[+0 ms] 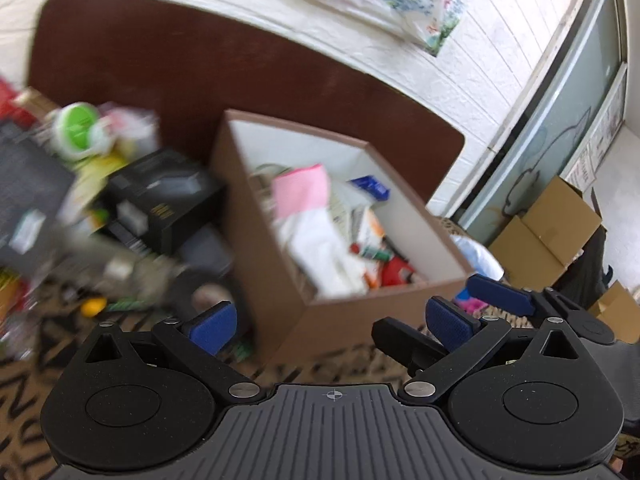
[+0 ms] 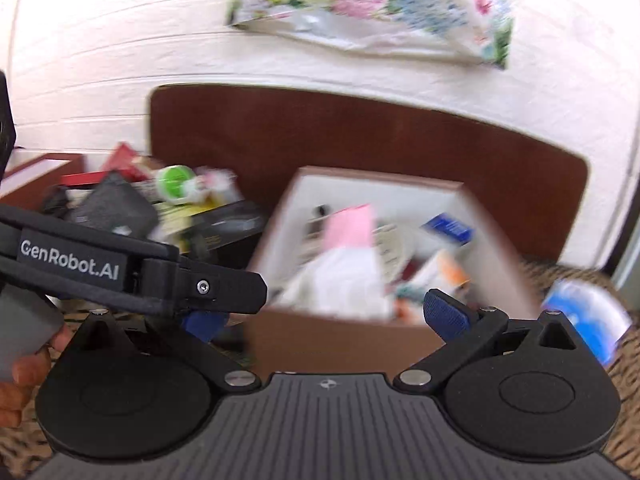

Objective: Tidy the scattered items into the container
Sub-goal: 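Move the right tool back to the pile and grasp the black tape roll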

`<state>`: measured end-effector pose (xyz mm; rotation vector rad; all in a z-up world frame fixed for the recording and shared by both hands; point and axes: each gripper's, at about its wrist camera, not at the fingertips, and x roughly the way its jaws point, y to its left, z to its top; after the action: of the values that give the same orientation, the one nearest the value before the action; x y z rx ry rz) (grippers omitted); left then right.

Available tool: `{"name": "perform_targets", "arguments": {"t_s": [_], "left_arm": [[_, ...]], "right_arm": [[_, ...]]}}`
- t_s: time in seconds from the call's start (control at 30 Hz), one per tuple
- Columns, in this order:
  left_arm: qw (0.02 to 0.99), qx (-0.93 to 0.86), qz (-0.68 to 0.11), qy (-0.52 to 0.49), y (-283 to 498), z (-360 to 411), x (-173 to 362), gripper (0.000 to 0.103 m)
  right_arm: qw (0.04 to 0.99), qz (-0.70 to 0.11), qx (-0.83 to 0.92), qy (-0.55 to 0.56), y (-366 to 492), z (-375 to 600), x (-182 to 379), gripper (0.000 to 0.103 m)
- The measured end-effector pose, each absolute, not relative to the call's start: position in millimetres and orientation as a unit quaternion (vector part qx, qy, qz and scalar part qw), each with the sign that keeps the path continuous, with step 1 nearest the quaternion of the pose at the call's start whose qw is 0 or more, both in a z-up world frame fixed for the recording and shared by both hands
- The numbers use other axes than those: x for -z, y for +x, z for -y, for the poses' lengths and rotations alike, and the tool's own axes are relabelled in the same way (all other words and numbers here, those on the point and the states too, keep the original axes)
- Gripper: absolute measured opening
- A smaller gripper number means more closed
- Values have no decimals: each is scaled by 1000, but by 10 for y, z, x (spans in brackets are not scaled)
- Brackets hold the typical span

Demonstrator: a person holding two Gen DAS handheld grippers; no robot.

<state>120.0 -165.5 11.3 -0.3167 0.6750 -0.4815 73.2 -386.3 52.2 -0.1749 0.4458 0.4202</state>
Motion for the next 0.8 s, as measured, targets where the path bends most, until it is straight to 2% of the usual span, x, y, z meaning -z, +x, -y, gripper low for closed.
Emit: {"name": "perform_targets", "arguments": {"t_s": [0.2,0.5,0.7,0.8], "left_arm": [[907,195,-335,-167,741,1123,187,103],[913,150,-344,-161,619,574,494,103],[917,153,-336,-151,934,557,476,102],[909,165,-344,-164,1086,552,461,94]], "right_arm": [[937,-245,-241,-64,382,3480,-180,103],[922,-281,-256,-72,264,2976,190,100],[926,-248,-264,-106,436,2761,166,90],[922,-244,-275,-122,581,2662,166,81]]}}
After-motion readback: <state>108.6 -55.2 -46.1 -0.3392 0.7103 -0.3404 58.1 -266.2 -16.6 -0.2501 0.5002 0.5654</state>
